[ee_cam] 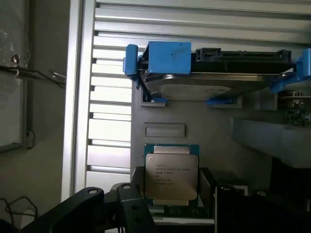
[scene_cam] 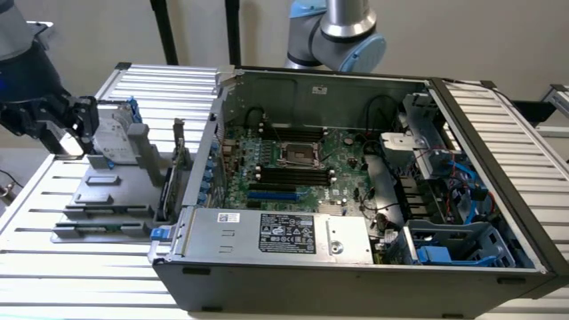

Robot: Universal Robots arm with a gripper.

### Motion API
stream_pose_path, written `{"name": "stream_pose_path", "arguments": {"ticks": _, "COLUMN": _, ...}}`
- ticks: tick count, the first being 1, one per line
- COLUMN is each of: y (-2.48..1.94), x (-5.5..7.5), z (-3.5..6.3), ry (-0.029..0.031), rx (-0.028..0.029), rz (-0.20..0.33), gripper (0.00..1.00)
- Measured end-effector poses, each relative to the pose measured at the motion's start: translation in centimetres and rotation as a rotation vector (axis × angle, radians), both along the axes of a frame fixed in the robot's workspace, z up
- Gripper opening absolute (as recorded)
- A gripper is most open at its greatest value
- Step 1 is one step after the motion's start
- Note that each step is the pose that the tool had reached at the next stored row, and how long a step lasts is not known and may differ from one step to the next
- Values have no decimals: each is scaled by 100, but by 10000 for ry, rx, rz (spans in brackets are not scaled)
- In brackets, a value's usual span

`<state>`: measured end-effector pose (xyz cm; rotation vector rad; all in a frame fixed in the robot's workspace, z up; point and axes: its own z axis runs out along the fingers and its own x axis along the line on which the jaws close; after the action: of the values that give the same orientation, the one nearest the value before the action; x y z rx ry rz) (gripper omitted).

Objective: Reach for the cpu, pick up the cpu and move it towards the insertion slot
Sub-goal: 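Pick up the cpu and move it towards the insertion slot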

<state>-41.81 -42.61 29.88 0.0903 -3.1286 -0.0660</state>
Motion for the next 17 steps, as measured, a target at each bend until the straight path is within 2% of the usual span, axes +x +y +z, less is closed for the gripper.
{"name": "stream_pose_path", "arguments": {"ticks": 4, "y": -3, "x": 129, "z": 177, "ry": -1, "rx": 2, "rz": 0, "gripper": 54}}
{"name": "stream_pose_path", "arguments": {"ticks": 9, "y": -10, "x": 358, "z": 407, "ry": 26, "rx": 38, "rz": 0, "gripper": 54}}
{"name": "stream_pose_path", "arguments": {"ticks": 17, "y": -10, "x": 722, "z": 725, "ry": 92, "rx": 150, "rz": 0, "gripper": 54}}
